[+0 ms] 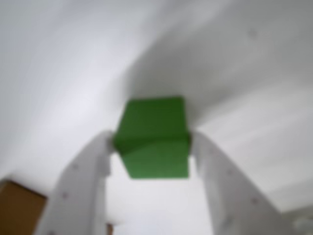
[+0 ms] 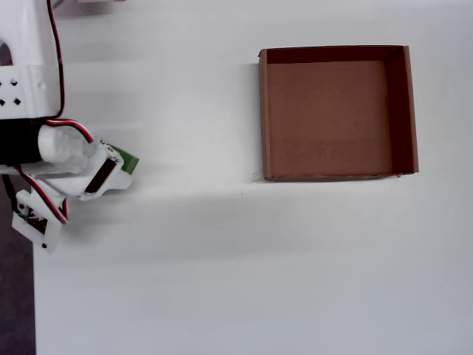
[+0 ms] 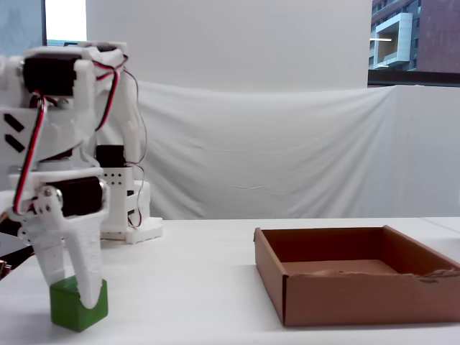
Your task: Grasp a green cube and put it in a box.
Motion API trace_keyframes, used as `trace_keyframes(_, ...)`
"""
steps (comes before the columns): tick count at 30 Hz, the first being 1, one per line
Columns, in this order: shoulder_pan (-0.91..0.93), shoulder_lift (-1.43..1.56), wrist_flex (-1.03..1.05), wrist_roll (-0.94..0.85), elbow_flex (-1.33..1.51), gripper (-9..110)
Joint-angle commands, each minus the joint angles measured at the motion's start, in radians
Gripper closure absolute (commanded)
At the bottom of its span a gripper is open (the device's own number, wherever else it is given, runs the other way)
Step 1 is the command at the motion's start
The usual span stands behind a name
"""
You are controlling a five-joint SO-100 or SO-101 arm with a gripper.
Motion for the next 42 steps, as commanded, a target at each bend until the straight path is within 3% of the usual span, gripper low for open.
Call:
trace_keyframes(1,-0.011,0.046,-0.020,0.002,-0.028,84)
trace_keyframes(7,-0.012,0.057,-0.021,0.002,-0.003,92)
trace_keyframes(25,-0.041,0.186,0.041,0.002,0.028,90)
trace_keyframes(42,-0.268,0.410,0.167,0.015,0.069,88)
